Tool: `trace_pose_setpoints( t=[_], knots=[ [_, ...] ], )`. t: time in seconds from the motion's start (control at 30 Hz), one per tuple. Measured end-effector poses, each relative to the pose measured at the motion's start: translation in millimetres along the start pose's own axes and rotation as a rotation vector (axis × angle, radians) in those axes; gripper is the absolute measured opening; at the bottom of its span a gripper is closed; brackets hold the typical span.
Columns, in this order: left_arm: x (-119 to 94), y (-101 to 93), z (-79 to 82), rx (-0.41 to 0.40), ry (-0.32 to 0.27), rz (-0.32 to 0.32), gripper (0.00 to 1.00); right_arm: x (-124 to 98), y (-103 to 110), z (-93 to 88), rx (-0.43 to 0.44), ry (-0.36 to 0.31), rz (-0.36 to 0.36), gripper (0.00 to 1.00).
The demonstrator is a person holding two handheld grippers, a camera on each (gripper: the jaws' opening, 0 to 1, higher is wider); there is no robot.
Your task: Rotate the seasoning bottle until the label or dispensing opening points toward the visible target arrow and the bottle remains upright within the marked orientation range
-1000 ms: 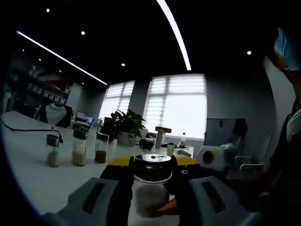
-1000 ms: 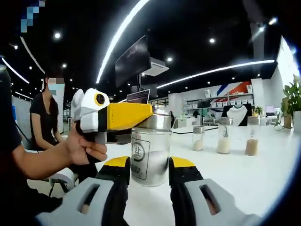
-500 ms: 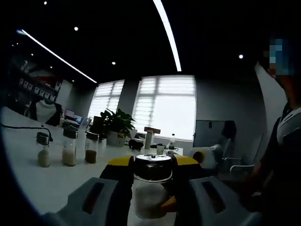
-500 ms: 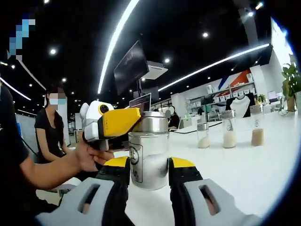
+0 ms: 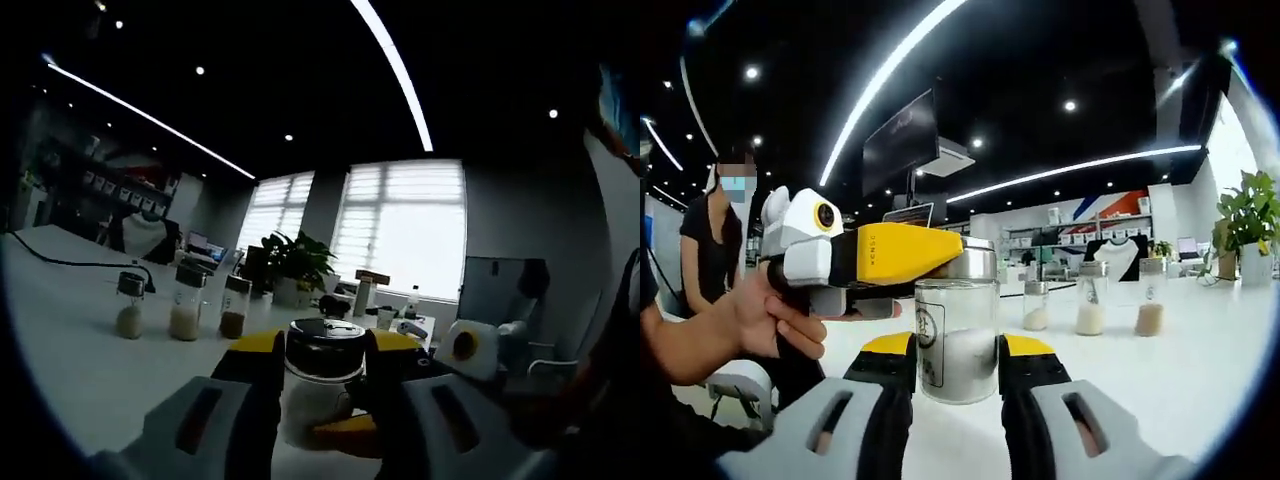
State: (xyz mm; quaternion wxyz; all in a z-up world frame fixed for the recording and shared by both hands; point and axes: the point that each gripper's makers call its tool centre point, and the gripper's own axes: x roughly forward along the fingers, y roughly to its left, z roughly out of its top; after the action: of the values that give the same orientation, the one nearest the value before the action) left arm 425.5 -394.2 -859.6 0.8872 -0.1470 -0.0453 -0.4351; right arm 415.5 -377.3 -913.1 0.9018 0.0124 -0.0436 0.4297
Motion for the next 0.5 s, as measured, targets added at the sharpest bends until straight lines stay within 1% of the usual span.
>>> trace_pose_setpoints(
  t=[0.1,0.23,0.37,0.5],
  knots=[
    [-0.3,3.4,-2.5,-0.002,0.001,0.021,0.34,1.0,-1.6,-3.2,-0.001,0.006,-0.010,0.30],
    [-1.1,5.4,-3.1,-0.007,-0.009,0.032,0.34,1.7,-2.5,-4.1,-0.007,0.007,-0.019,0.30],
    [-2.2,7.0,-2.5,-0.018,-0.002,0.040,0.34,2.3,-2.3,-3.8,-0.008,0.001,-0.022,0.30],
    [-3.2,8.7,-1.8,-0.036,-0.008,0.049,0.33,2.5,-3.4,-3.1,-0.044,0.001,-0.042,0.30]
  ],
)
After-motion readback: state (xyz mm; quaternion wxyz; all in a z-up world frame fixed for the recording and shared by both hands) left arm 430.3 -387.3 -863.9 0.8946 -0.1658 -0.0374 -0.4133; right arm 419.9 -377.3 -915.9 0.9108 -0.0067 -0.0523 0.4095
